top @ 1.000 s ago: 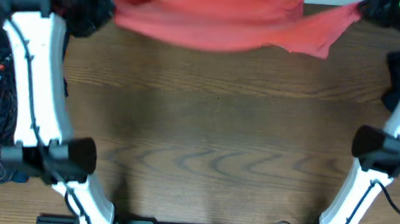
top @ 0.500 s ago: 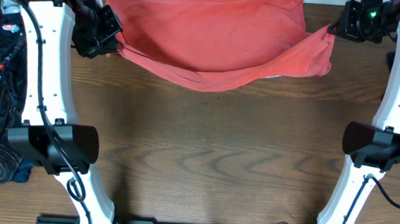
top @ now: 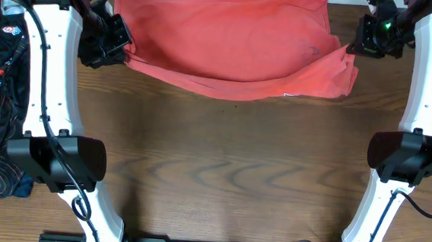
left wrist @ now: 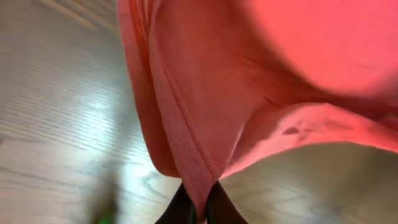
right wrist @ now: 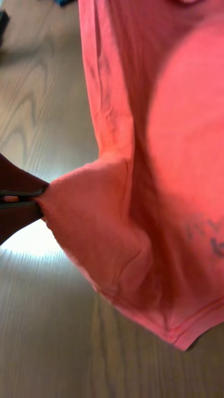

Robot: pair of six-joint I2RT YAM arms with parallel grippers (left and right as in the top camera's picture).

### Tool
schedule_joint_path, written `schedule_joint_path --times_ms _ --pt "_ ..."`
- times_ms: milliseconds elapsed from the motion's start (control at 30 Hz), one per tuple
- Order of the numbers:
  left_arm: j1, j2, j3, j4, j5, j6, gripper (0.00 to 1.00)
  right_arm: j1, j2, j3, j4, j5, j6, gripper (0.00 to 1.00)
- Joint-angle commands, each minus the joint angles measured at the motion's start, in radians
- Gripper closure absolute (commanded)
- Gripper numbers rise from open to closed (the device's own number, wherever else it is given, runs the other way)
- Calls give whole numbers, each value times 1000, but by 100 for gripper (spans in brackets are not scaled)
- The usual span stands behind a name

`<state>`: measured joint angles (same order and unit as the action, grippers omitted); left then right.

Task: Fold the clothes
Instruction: 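Lower the held shirt onto the table with both grippers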

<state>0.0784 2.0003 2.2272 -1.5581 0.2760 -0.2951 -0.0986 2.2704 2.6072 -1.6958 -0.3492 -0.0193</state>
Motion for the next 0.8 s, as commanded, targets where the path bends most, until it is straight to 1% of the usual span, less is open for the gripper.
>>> schedule_joint_path --times_ms 0,67,133,267,400,467,600,767 --pt "-53 -126 -90 61 -135 -21 94 9 -85 -3 -3 39 -30 99" --pt "-82 -202 -188 142 -153 -25 94 16 -122 -18 -3 39 -27 99" --pt "-103 -293 -324 233 -158 -61 94 24 -161 -58 -3 39 -27 99" --pt "-109 -446 -602 367 -153 -84 94 35 -245 -231 -2 58 -27 99" --pt "-109 -547 -806 453 -145 -84 94 35 -341 -435 37 53 -27 99" --pt "-109 -576 -858 471 -128 -84 94 36 -400 -551 74 36 -26 98" --pt "-109 -589 -904 457 -127 -84 94 40 -511 -815 155 12 -14 98" --pt "-109 -588 -963 456 -127 -80 94 40 -599 -1112 261 12 39 98"
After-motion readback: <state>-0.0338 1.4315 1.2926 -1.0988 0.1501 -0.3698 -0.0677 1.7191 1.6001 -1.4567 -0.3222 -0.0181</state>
